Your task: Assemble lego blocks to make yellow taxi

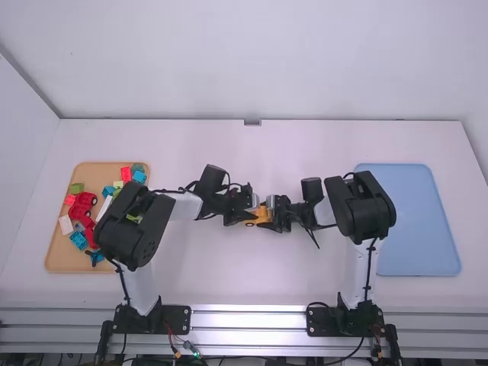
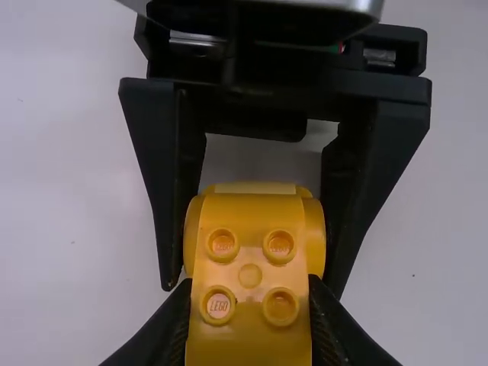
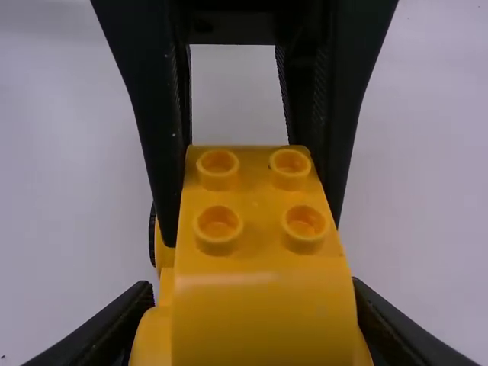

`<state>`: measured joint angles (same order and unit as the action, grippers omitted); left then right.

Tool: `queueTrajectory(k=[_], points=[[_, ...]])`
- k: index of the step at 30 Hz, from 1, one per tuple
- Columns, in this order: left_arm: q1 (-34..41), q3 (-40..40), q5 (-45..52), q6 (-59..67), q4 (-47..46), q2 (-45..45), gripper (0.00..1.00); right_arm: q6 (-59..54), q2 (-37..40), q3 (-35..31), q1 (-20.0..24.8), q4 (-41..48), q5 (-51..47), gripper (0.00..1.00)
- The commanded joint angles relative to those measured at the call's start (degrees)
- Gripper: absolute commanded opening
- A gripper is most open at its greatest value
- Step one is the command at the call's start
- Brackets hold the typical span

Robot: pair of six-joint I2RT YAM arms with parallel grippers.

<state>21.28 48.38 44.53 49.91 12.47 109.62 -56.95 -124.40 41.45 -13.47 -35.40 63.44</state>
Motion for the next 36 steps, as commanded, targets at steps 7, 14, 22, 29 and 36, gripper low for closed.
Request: queueTrajectory(k=[7, 14, 22, 29, 36], points=[[1.99, -1.90, -10.45, -0.63, -1.05, 5.29, 0.23, 0.15, -0.83, 0.48, -1.55, 0.28, -0.48, 0.52], [1.97, -1.90, -9.11, -0.57, -1.27, 4.31, 0.35, 0.15, -0.83, 0.48, -1.55, 0.31, -0.48, 0.52], [1.97, -1.90, -7.91, -0.63, -0.31, 2.62, 0.42, 0.15, -0.83, 0.48, -1.57, 0.31, -0.48, 0.52], [1.92, -1.90, -7.93, -0.61, -0.17, 1.42, 0.40, 0.15, -0.83, 0.48, -1.51, 0.37, -0.48, 0.52], [1.66, -1.95, -7.91, 1.44, -2.62, -2.01, 0.42, 0.07, -0.83, 0.48, -1.49, 1.16, -0.50, 0.52]])
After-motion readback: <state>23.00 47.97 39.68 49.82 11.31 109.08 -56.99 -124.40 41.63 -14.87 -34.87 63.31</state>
